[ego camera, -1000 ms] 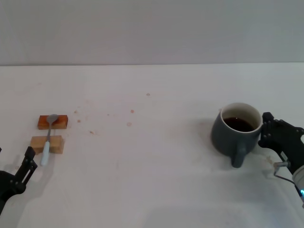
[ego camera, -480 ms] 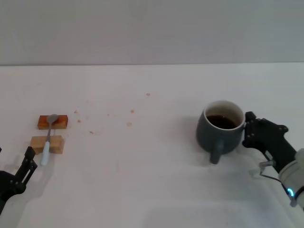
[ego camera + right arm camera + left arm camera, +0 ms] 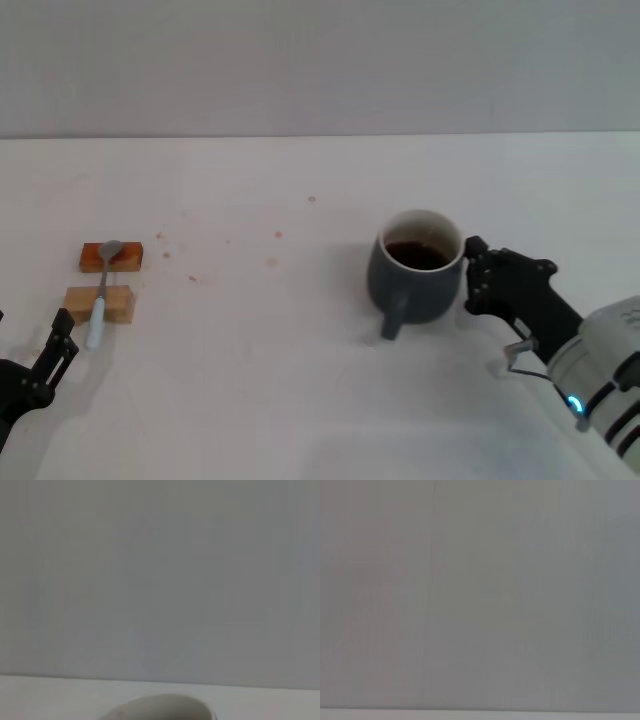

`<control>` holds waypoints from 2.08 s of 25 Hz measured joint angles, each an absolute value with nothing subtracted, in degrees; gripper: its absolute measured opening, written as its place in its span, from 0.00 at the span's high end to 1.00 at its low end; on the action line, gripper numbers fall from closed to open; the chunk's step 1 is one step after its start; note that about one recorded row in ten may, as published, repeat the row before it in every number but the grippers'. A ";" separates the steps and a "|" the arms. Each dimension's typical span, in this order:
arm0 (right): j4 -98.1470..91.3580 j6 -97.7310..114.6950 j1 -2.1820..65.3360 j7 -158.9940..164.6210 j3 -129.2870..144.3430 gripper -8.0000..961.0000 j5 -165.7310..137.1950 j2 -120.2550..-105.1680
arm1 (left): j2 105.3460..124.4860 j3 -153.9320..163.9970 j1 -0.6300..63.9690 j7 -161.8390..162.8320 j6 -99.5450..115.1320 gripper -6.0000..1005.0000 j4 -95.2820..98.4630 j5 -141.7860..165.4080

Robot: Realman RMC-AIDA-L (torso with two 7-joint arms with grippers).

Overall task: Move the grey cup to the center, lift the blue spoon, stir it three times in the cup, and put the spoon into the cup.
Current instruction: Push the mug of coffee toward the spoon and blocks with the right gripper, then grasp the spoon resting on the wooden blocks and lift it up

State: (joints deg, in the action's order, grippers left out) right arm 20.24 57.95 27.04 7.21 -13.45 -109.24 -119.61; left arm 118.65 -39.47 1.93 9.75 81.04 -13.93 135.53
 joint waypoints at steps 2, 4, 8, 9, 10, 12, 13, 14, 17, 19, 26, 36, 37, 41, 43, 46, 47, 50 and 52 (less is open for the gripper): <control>20.78 57.44 27.45 7.21 -13.44 0.99 -109.96 -119.62 | 118.66 -39.47 1.93 9.75 81.04 0.17 -13.95 135.53; 21.54 57.26 27.92 7.21 -13.05 0.99 -110.55 -119.68 | 118.65 -39.47 1.95 9.75 81.04 0.17 -13.98 135.52; 22.46 57.08 28.40 7.21 -12.91 0.99 -112.03 -119.71 | 118.65 -39.46 2.00 9.76 81.04 0.17 -13.98 135.53; 22.46 57.08 28.40 7.21 -12.91 0.99 -112.03 -119.71 | 118.65 -39.46 2.01 9.75 81.04 0.17 -13.98 135.52; 22.69 56.89 28.54 7.21 -12.91 0.99 -112.21 -119.71 | 118.65 -39.46 2.01 9.75 81.04 0.17 -13.98 135.52; 23.05 56.59 28.70 7.21 -12.92 0.99 -112.28 -119.71 | 118.66 -39.46 2.02 9.75 81.04 0.17 -13.98 135.52; 23.29 56.47 28.87 7.21 -12.92 0.99 -112.35 -119.71 | 118.65 -39.47 2.02 9.76 81.04 0.17 -13.98 135.53; 23.40 56.44 28.96 7.21 -12.92 0.99 -112.39 -119.71 | 118.65 -39.47 2.02 9.75 81.04 0.17 -13.98 135.52; 23.67 56.11 29.22 7.21 -12.92 0.99 -112.68 -119.71 | 118.65 -39.47 2.03 9.75 81.04 0.17 -13.98 135.52; 23.86 55.66 29.49 7.21 -12.94 0.99 -113.28 -119.71 | 118.65 -39.48 2.03 9.75 81.04 0.17 -13.98 135.53; 24.37 55.13 29.82 7.21 -13.43 0.99 -114.09 -119.71 | 118.65 -39.58 2.09 9.76 81.04 0.17 -13.98 135.53; 22.76 54.93 29.62 7.66 -13.70 0.99 -113.49 -119.71 | 118.65 -39.53 2.33 9.75 81.08 0.17 -13.97 135.53; 22.76 54.93 29.62 7.66 -13.70 0.99 -113.49 -119.71 | 118.65 -39.53 2.33 9.75 81.08 0.17 -13.97 135.53; 23.18 54.70 29.99 7.68 -13.71 0.99 -113.63 -119.71 | 118.66 -39.48 2.44 9.75 81.12 0.17 -13.97 135.52; 23.31 54.55 30.10 7.69 -13.66 0.99 -113.68 -119.71 | 118.65 -39.47 2.45 9.76 81.12 0.17 -13.97 135.53; 23.48 54.48 30.13 7.70 -13.33 0.99 -113.75 -119.70 | 118.65 -39.46 2.46 9.76 81.13 0.17 -13.97 135.53; 23.48 54.48 30.13 7.70 -13.33 0.99 -113.75 -119.70 | 118.65 -39.44 2.46 9.76 81.13 0.17 -13.97 135.53; 23.82 54.17 30.17 7.71 -13.13 0.99 -113.81 -119.71 | 118.65 -39.38 2.47 9.76 81.13 0.17 -13.97 135.53; 24.07 53.58 30.33 7.72 -13.11 0.99 -113.83 -119.71 | 118.65 -39.37 2.52 9.76 81.13 0.17 -13.97 135.52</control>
